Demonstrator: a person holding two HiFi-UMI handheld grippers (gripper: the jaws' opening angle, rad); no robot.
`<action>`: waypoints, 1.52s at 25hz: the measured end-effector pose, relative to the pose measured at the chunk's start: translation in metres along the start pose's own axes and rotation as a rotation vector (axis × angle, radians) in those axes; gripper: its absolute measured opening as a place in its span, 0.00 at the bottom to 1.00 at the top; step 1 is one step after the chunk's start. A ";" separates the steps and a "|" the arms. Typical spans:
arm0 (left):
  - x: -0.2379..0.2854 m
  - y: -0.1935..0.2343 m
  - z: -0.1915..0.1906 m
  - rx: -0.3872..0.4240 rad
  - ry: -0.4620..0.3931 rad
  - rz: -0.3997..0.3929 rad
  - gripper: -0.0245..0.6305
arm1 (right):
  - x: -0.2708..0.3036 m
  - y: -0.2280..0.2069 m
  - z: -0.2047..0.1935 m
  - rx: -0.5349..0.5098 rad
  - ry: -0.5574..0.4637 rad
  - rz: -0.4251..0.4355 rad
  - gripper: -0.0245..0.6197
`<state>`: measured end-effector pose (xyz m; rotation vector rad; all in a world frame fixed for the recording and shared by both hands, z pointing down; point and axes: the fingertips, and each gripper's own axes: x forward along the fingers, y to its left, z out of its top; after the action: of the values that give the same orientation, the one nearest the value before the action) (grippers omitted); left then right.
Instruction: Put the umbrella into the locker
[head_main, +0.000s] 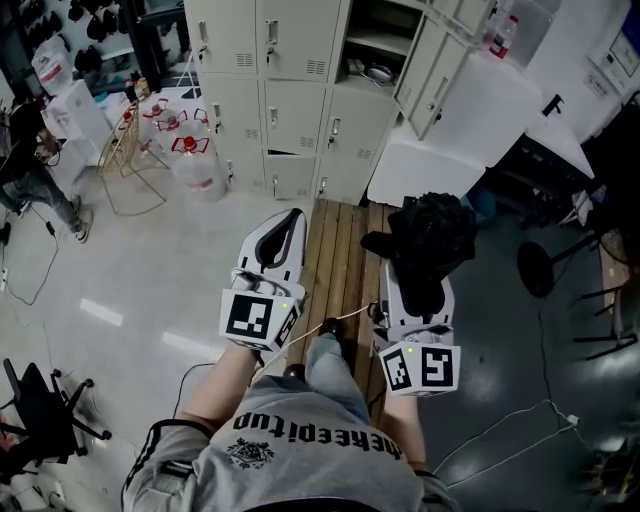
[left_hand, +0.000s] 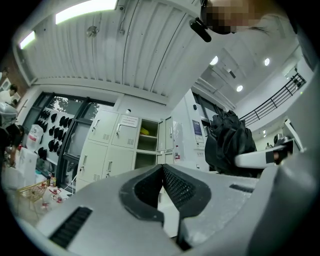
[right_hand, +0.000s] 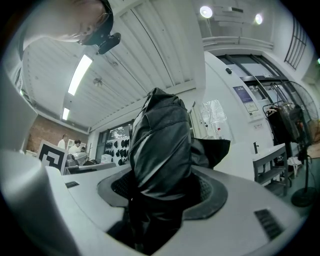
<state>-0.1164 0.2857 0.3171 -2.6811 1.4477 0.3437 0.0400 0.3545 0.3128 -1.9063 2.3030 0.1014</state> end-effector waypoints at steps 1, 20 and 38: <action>0.004 0.003 0.000 0.001 -0.005 0.006 0.04 | 0.005 -0.002 -0.001 0.000 0.001 0.002 0.45; 0.180 0.044 -0.001 0.027 -0.097 0.054 0.04 | 0.167 -0.095 0.002 -0.021 -0.021 0.063 0.45; 0.271 0.043 -0.027 0.107 -0.090 0.101 0.04 | 0.248 -0.161 -0.021 0.015 -0.001 0.129 0.45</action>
<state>-0.0043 0.0359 0.2820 -2.4825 1.5324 0.3767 0.1517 0.0803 0.3008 -1.7497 2.4171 0.0992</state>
